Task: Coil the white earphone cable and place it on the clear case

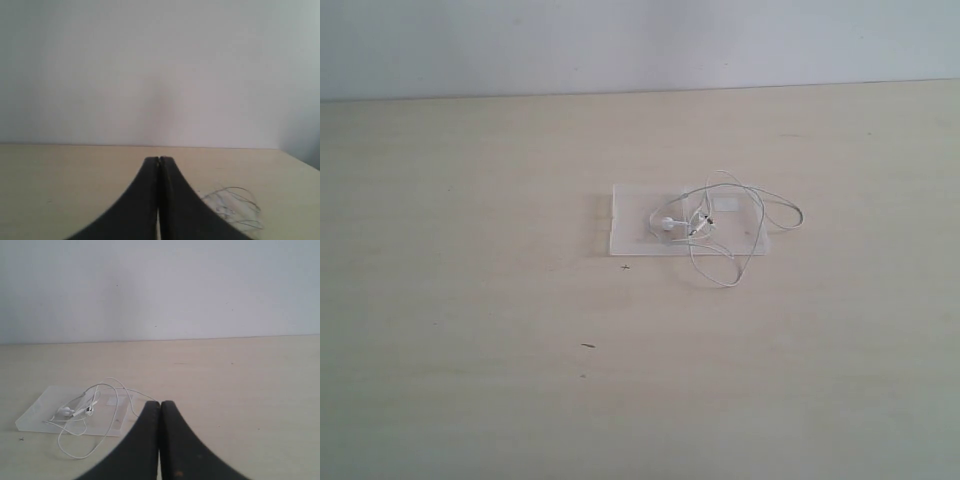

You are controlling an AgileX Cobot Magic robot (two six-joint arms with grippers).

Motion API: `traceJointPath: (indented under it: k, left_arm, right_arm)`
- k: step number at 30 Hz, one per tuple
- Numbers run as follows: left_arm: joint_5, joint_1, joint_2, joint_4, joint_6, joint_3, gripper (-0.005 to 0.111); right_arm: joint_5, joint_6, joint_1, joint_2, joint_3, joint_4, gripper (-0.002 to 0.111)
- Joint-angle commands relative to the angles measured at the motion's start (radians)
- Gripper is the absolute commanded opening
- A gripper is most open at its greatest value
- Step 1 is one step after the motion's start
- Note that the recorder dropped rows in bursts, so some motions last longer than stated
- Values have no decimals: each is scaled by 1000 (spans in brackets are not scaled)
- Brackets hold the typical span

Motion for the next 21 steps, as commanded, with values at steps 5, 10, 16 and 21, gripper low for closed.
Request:
traceJointPath:
  k: [5, 10, 16, 21]
  left_arm:
    - [41, 240, -4, -44, 17, 2, 0]
    - [133, 257, -7, -42, 91, 2, 0]
    - [145, 257, -43, -108, 114, 2, 0]
    - [145, 258, -50, -156, 137, 2, 0]
  right_arm:
    - [-1, -7, -6, -5, 3, -3, 0]
    - [-1, -7, -6, -5, 3, -3, 0]
    - [-1, -7, -6, -5, 3, -3, 0]
    - [-1, -7, -6, -5, 3, -6, 0]
